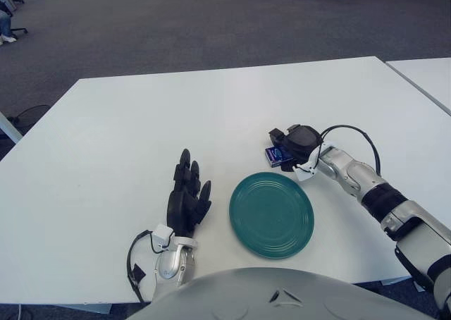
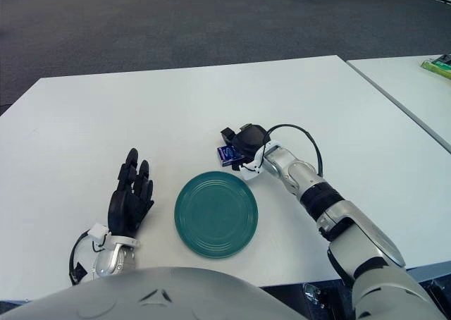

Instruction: Put the gum into the plate.

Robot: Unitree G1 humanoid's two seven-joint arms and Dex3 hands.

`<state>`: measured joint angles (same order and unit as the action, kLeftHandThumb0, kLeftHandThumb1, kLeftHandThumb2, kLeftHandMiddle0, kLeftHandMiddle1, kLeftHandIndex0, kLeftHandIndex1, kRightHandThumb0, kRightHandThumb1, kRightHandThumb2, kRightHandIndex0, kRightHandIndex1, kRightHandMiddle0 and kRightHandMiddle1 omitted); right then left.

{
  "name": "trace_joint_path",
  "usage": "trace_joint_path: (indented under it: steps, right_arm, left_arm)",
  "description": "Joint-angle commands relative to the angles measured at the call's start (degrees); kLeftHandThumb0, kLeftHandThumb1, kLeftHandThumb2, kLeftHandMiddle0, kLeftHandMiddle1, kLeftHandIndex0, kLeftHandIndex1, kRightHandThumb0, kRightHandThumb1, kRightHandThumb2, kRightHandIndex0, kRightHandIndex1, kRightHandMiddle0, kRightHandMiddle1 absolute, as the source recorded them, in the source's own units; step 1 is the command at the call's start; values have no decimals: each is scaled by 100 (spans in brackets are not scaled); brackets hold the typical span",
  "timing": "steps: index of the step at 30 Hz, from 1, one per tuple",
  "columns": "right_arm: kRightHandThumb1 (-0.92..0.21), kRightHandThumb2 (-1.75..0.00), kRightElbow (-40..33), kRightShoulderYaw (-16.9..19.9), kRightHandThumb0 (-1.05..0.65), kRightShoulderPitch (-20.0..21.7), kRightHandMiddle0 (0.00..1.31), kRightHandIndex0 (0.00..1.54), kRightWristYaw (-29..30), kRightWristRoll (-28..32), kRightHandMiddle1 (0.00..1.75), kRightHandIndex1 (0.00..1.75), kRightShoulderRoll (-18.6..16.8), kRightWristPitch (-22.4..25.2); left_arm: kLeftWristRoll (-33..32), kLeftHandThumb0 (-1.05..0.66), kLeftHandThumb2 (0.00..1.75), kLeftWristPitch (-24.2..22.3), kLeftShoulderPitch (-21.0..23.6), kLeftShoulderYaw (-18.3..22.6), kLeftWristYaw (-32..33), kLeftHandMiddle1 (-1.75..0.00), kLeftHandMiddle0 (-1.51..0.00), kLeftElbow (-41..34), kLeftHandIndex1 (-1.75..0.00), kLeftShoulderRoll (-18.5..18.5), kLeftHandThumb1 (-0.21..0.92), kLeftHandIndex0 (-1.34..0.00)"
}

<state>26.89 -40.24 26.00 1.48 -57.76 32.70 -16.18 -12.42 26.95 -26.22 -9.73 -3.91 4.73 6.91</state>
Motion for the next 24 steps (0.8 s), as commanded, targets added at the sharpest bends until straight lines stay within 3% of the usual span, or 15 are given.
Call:
trace_joint_path:
  steps: [1, 9, 16, 20, 22, 24]
  right_arm:
    - [-60, -96, 183, -503, -40, -699, 40, 83, -451, -326, 175, 175, 248, -192]
    - [-61, -95, -462, -332, -40, -716, 39, 89, -765, -140, 175, 175, 490, -215]
    - [-66, -88, -482, -495, -39, -574, 36, 93, -725, -390, 175, 175, 601, -426]
    - [-68, -85, 571, -423, -39, -271, 35, 92, -398, -189, 175, 175, -11, -206]
    - [-70, -83, 1357, -198, -38, 0, 33, 90, -127, 113, 175, 175, -437, -72]
    - [-71, -81, 1761, -58, -38, 207, 33, 88, 49, 277, 175, 175, -648, -43]
  left_arm:
    - [-242, -88, 25, -62, 129, 117, -27, 0, 0, 886, -3, 460, 92, 0]
    - [-332, -88, 24, -50, 165, 169, -66, 0, 0, 922, -4, 475, 92, 0]
    - [-365, -89, 28, -40, 201, 209, -67, 0, 0, 954, -5, 482, 92, 0]
    - [-331, -89, 30, -50, 223, 217, -24, 0, 0, 956, -5, 470, 92, 0]
    - [-238, -90, 33, -76, 229, 212, 34, 0, 0, 943, -5, 429, 92, 0]
    - [-179, -90, 36, -100, 230, 211, 68, 0, 0, 930, -5, 397, 92, 0]
